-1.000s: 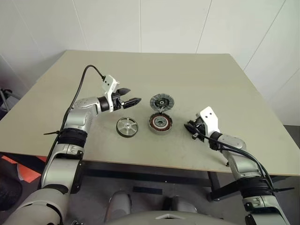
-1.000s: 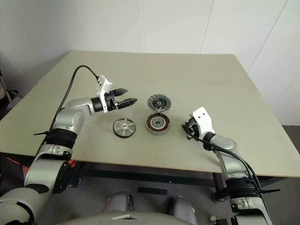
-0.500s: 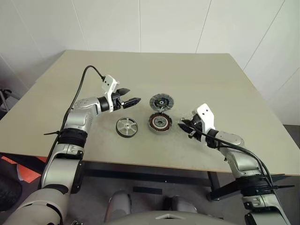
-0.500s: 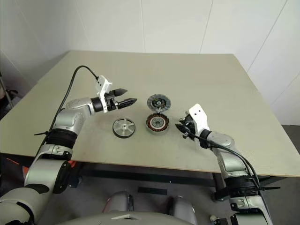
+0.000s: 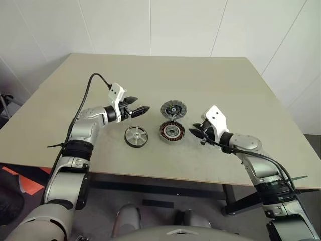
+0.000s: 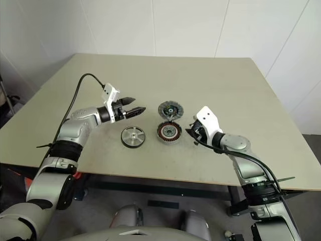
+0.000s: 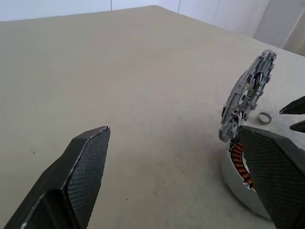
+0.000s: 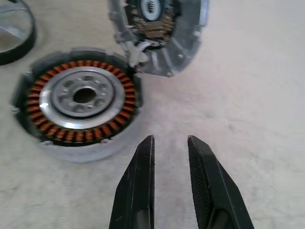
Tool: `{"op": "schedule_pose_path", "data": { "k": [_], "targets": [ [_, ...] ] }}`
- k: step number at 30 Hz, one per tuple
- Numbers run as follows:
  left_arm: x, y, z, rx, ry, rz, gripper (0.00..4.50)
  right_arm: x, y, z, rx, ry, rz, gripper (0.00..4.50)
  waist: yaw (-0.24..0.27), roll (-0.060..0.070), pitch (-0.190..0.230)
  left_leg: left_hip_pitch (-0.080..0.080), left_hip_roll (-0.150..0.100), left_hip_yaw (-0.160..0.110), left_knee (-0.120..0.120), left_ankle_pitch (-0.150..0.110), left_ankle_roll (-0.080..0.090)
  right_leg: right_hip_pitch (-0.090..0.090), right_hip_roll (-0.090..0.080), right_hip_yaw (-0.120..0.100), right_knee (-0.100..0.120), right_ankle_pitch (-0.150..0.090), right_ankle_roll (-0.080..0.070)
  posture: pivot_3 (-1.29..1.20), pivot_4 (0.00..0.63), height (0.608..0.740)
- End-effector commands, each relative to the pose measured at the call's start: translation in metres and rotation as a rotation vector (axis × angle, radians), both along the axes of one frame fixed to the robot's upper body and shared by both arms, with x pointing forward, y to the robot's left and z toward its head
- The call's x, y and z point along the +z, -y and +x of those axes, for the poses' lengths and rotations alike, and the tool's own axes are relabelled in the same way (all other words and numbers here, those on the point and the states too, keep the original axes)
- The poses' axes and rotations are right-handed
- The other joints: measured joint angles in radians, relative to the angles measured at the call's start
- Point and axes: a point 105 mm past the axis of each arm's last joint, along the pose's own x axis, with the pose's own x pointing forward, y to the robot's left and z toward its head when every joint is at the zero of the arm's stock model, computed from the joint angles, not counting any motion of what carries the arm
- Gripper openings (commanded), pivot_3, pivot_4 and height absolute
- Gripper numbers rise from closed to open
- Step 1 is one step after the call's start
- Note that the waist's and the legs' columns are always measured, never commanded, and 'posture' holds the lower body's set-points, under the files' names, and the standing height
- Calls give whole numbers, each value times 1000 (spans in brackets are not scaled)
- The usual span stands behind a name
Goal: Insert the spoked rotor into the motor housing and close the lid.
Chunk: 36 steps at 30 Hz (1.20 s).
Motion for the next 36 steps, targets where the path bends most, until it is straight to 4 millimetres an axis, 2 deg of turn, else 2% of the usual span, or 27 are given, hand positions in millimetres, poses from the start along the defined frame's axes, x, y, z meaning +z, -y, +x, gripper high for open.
{"op": "schedule_pose_path", "data": {
  "k": [1, 4, 5, 6, 10, 16, 23, 27, 36],
  "targets": [
    [18, 0, 2, 4, 67, -8, 4500, 24, 15, 16, -81, 126, 1, 1189, -1, 0, 0, 0, 0, 0, 0, 0, 0, 0, 0, 0, 0, 0, 0, 0, 0, 740],
    [18, 0, 2, 4, 67, -8, 4500, 21, 19, 18, -100, 122, 7, 1189, -2, 0, 0, 0, 0, 0, 0, 0, 0, 0, 0, 0, 0, 0, 0, 0, 0, 740],
    [18, 0, 2, 4, 67, -8, 4500, 20, 19, 17, -91, 115, 12, 1555, -2, 0, 0, 0, 0, 0, 0, 0, 0, 0, 0, 0, 0, 0, 0, 0, 0, 740],
    [19, -1, 2, 4, 69, -8, 4500, 17, 16, 14, -73, 90, 22, 1696, -2, 0, 0, 0, 0, 0, 0, 0, 0, 0, 0, 0, 0, 0, 0, 0, 0, 740],
    [21, -2, 4, 9, 73, -7, 4500, 6, 5, 4, -10, -13, 56, 3027, -2, 0, 0, -1, 0, 0, 0, 0, 1, 0, 0, 0, 0, 0, 0, 0, 0, 740],
    [21, -1, 2, 8, 73, -6, 4500, -6, 7, 9, -52, -18, 34, 3027, -2, 0, 0, 0, 0, 0, 0, 0, 0, 0, 0, 0, 0, 0, 0, 0, 0, 740],
    [21, -2, 2, 9, 73, -4, 4500, 0, 14, 22, -122, 32, 65, 3027, -2, 0, 0, 0, 0, 0, 0, 0, 0, 0, 0, 0, 0, 0, 0, 0, 0, 740],
    [19, -1, 1, 12, 70, -4, 4500, -5, 16, 28, -162, 7, 99, 3027, -2, 0, 0, 0, 0, 0, 0, 0, 0, 0, 0, 0, 0, 0, 0, 0, 0, 740],
    [18, -1, 0, 14, 66, -5, 4500, -22, 14, 21, -141, -73, 119, 3027, -2, 0, 0, 0, 0, 0, 0, 0, 0, 0, 0, 0, 0, 0, 0, 0, 0, 740]
  ]
}}
